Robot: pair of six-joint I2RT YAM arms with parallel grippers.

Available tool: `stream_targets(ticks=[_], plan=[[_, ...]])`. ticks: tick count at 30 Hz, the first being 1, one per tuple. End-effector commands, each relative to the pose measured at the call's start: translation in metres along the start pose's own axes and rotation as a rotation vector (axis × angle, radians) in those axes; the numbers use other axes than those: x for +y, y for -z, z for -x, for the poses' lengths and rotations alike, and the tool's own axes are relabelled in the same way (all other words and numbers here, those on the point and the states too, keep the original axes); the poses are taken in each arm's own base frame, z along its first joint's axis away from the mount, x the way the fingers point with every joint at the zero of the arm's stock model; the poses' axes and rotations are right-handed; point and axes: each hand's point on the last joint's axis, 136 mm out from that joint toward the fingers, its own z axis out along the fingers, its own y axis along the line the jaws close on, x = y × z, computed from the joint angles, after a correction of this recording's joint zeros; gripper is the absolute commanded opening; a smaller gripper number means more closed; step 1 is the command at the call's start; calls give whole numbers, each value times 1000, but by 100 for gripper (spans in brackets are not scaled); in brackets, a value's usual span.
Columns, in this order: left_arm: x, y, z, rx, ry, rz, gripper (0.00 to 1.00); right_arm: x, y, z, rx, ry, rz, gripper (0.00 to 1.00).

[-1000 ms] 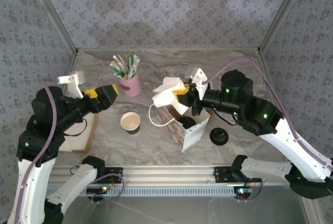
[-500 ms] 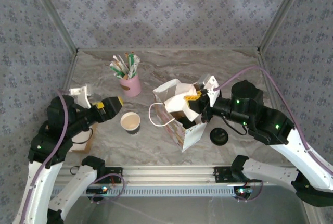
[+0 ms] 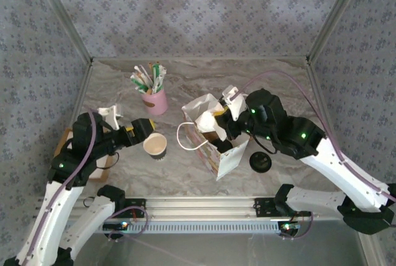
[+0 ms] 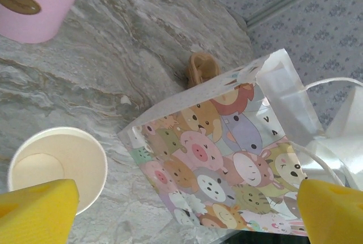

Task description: Pack the takeout coffee

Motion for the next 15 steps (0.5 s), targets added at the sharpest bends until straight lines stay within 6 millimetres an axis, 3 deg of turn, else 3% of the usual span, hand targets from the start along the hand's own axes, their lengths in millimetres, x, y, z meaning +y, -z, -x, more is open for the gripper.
stream_targets(ticks=[1,8,15], plan=[[-15,-11,5,-5,-25,-51,98,-9,3,6,15,-16,-59,0],[-31,-41,-7,55,-98,-47,96,-12,-5,10,36,-19,-79,0],[-42,-67,-20,103,-138,-45,91,-27,-27,-5,120,-65,-133,0]])
